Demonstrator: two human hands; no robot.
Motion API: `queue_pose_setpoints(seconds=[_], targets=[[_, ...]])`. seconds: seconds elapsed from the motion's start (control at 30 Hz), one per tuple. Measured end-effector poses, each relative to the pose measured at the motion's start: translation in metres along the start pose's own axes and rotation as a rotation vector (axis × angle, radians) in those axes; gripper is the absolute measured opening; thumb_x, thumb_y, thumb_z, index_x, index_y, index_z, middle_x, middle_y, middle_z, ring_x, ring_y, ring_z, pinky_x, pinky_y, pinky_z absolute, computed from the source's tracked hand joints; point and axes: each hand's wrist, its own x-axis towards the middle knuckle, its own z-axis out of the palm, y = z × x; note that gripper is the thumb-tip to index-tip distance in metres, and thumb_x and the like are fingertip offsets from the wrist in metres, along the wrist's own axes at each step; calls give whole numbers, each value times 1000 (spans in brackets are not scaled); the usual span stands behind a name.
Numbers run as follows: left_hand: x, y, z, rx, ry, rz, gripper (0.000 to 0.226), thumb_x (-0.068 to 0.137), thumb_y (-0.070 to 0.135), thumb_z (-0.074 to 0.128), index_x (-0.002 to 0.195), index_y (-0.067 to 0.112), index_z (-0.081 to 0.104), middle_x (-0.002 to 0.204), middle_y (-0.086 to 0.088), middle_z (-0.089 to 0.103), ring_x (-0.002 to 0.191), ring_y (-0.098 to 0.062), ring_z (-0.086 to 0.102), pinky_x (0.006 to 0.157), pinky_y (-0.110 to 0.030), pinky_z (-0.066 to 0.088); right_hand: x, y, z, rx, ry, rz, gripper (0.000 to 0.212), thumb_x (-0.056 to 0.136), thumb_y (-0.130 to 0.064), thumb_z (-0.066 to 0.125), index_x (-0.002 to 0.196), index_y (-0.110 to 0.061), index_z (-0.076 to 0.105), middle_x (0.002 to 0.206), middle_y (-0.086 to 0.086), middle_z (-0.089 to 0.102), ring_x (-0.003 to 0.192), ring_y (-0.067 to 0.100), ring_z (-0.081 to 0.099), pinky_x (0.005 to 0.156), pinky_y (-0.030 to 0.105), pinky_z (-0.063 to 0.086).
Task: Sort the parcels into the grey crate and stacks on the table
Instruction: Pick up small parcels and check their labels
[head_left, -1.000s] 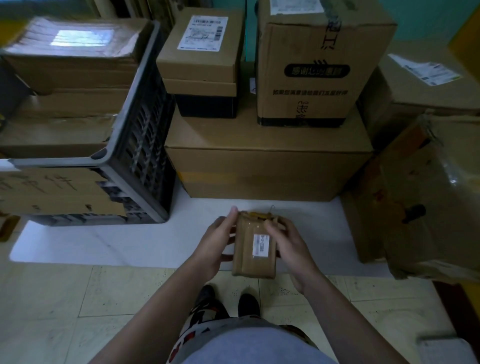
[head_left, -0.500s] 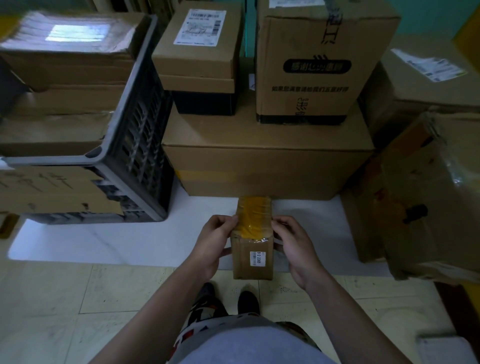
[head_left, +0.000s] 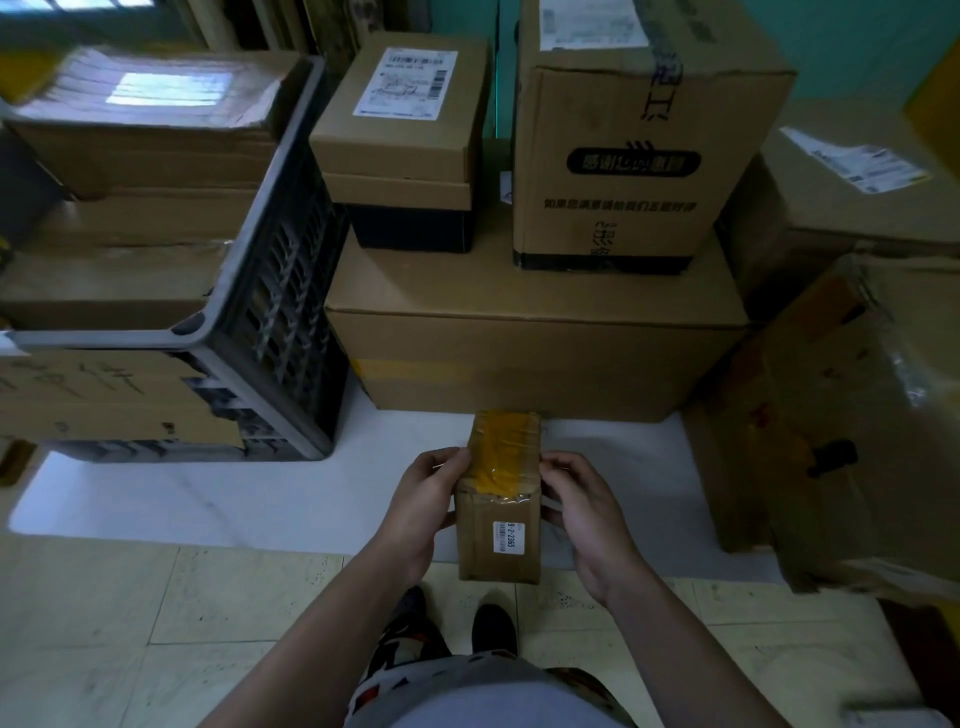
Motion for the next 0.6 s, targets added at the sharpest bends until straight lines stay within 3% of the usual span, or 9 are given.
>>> queue_pose_setpoints(seconds=[0.23, 0.4, 0.6], targets=[[0, 0, 2, 29, -36, 0, 33, 102, 35, 53, 126, 15, 64, 108, -5, 75, 105, -19, 68, 92, -39, 51, -1, -4, -1, 19, -16, 9, 13, 99, -19, 54, 108, -15, 64, 100, 0, 71, 90, 10, 68, 73, 26, 49], [0, 3, 5, 49, -27, -15, 33, 102, 35, 54, 125, 13, 62, 104, -5, 72, 102, -20, 67, 84, -36, 50, 3, -2, -4, 18, -14, 25, 16, 100, -19, 53, 110, -13, 64, 104, 5, 72, 93, 14, 69, 75, 25, 51], [-1, 6, 5, 31, -34, -54, 40, 101, 27, 56, 139, 17, 52, 123, -9, 66, 112, -24, 63, 97, -43, 49, 3, -6, -4, 32, -19, 45, 16, 99, -18, 55, 113, -16, 61, 105, 4, 71, 95, 17, 68, 74, 26, 50]])
